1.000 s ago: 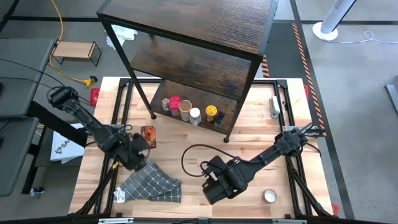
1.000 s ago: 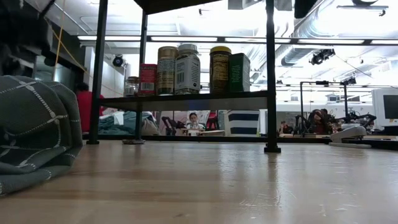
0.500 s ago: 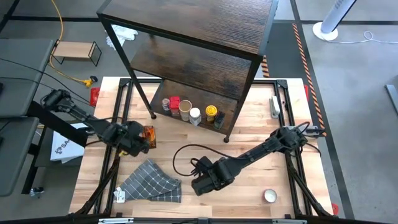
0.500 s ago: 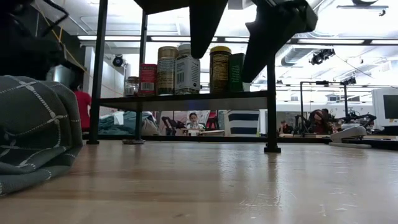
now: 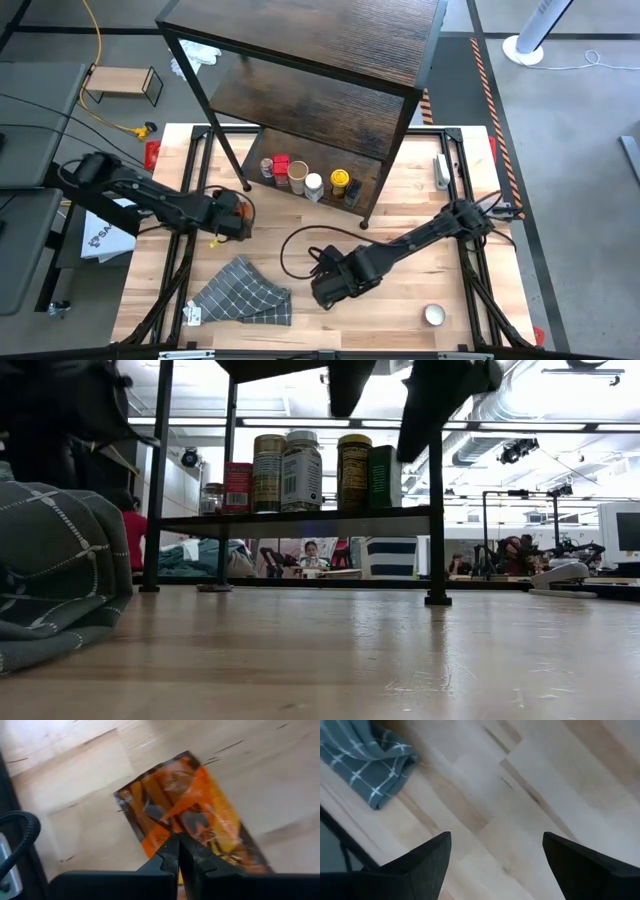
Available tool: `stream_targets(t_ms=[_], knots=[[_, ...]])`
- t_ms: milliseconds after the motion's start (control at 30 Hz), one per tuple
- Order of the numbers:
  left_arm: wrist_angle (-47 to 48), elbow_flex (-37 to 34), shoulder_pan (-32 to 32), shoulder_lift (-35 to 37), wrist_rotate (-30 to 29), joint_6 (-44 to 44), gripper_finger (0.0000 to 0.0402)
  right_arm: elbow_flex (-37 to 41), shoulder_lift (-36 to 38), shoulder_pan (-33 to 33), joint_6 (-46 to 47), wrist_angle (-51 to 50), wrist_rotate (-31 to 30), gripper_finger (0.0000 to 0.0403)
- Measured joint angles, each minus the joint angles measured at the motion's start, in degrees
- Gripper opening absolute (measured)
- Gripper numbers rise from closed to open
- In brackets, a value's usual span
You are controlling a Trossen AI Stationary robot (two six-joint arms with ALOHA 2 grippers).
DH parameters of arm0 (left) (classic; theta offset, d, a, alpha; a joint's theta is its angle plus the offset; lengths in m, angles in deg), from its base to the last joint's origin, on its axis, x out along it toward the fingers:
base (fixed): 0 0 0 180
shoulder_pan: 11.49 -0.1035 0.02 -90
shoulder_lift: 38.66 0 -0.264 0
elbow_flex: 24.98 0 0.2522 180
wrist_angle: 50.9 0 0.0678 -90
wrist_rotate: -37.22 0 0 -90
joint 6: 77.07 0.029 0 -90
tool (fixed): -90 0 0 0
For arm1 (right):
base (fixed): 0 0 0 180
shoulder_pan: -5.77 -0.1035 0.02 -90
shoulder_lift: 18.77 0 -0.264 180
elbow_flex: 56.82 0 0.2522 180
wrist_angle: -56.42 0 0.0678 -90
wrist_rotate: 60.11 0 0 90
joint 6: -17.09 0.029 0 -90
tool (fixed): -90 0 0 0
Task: Shelf spices
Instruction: Put the orange seasoning pack on the shelf
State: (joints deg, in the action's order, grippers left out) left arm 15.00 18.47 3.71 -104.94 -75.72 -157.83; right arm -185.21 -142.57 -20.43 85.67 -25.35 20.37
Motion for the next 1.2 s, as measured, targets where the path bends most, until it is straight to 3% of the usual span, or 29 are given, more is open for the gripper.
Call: stream_targets(t_ms=[300,533,733,867,967,1067,1200], knots=[[-2.81,0.09,-0.63,-8.52,0.34,1.58,0.0001,0.0,7.81,-1.49,7.39,-10.71,-7.72,0.0309],[-16.61,1.99,-0.36,-14.3,0.36,1.19,0.0001,-0.01,12.09,-3.11,16.12,-19.1,-13.75,0.0309],[-31.04,8.51,1.63,-21.1,4.56,2.18,0.0,-0.02,13.02,-5.77,20.1,-21.97,-14.1,0.0309],[-36.29,17.33,4.58,-28.83,9.84,7.54,0.0,0.37,13.0,-7.13,22.96,-22.06,-13.89,0.0309],[-32.84,25.96,6.55,-31.26,9.5,17.36,0.0,0.44,12.96,-8.29,24.56,-21.98,-13.97,0.0309],[-24.48,32.43,7.28,-29.89,4.02,27.61,0.0,0.91,12.98,-9.69,25.46,-20.02,-14.04,0.0309],[-18.56,33.73,7.11,-26.33,1.35,35.24,0.0,6.05,12.89,-11.38,25.47,-14.23,-11.85,0.03]])
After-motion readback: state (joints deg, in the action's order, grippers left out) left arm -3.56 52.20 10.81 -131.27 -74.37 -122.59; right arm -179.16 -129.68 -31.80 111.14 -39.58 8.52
